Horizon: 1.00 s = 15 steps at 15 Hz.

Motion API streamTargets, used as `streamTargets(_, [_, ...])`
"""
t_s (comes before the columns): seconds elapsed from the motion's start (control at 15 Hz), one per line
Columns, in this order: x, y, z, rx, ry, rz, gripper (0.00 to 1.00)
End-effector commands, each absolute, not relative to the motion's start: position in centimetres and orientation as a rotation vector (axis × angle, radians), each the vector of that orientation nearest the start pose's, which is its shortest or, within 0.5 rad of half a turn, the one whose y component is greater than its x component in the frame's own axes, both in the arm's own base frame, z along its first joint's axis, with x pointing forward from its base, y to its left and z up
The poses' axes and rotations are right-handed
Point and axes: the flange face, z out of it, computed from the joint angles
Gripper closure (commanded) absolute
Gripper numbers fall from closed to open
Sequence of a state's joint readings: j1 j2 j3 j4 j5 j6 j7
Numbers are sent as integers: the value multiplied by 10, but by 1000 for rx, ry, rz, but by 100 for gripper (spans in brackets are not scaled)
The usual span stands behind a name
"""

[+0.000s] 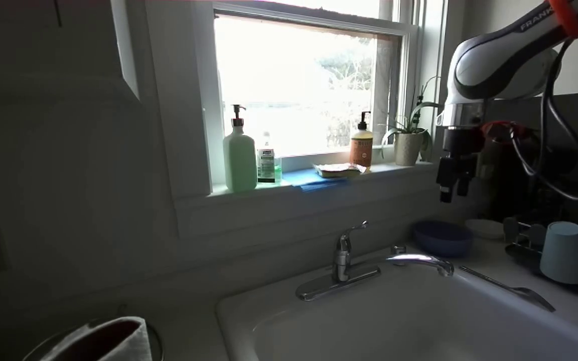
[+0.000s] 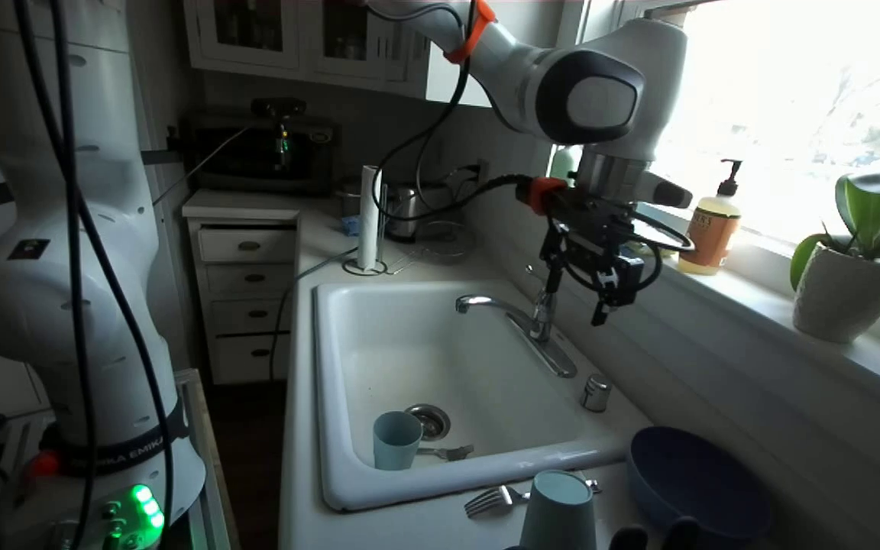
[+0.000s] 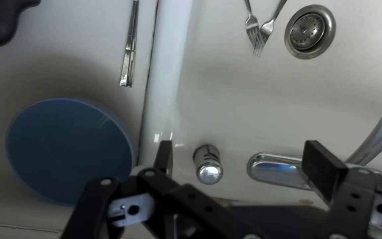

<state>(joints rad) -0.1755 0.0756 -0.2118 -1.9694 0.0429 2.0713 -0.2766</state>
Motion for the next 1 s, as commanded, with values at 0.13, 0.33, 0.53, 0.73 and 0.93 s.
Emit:
streamTargets(0.13, [543, -225, 436, -3124, 230, -61, 0])
streamTargets(0.33, [550, -229, 433, -3124, 223, -39, 0])
streamTargets(0.53, [563, -264, 432, -3105, 253, -45, 0])
streamTargets(0.73, [568, -309, 436, -3083, 283, -85, 0])
streamTargets(0.93, [564, -354, 425, -3042, 171, -36, 0])
